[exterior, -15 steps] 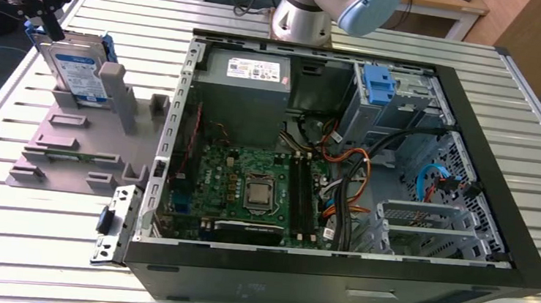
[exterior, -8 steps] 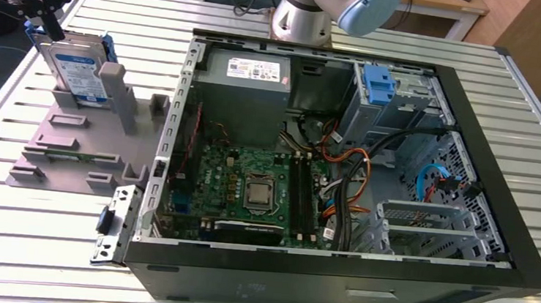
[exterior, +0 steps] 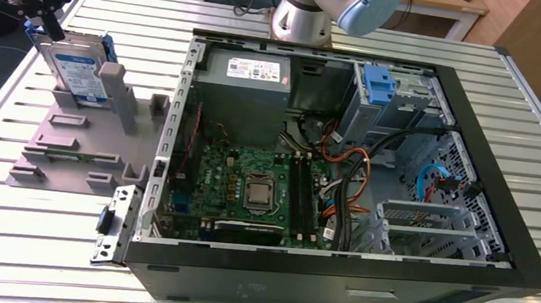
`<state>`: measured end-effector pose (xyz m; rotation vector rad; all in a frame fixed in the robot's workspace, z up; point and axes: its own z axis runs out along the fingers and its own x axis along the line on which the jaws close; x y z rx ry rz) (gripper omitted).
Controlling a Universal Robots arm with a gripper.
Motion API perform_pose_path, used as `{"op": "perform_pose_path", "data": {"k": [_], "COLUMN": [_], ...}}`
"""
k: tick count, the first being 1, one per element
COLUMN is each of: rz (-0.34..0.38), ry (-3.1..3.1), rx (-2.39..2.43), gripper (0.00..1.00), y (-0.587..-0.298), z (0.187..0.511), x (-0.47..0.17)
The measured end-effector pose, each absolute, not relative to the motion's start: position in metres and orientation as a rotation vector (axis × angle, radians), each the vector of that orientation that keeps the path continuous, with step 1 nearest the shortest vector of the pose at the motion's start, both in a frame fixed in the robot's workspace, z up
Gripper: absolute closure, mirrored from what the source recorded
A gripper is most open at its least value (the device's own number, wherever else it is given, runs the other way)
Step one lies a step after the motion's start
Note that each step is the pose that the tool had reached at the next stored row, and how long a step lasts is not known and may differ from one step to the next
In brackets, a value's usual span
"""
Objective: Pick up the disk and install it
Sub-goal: 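Pick up the disk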
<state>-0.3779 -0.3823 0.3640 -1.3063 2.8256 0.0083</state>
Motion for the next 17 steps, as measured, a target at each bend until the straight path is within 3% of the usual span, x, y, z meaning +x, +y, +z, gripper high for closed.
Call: {"op": "perform_pose_path", "data": {"k": [17], "rz": [0.009], "ry": [2.817], "rx": [-1.325], "gripper": [0.89], "y": [-0.3823], "z": [0.3640], "x": [-0.3779]}}
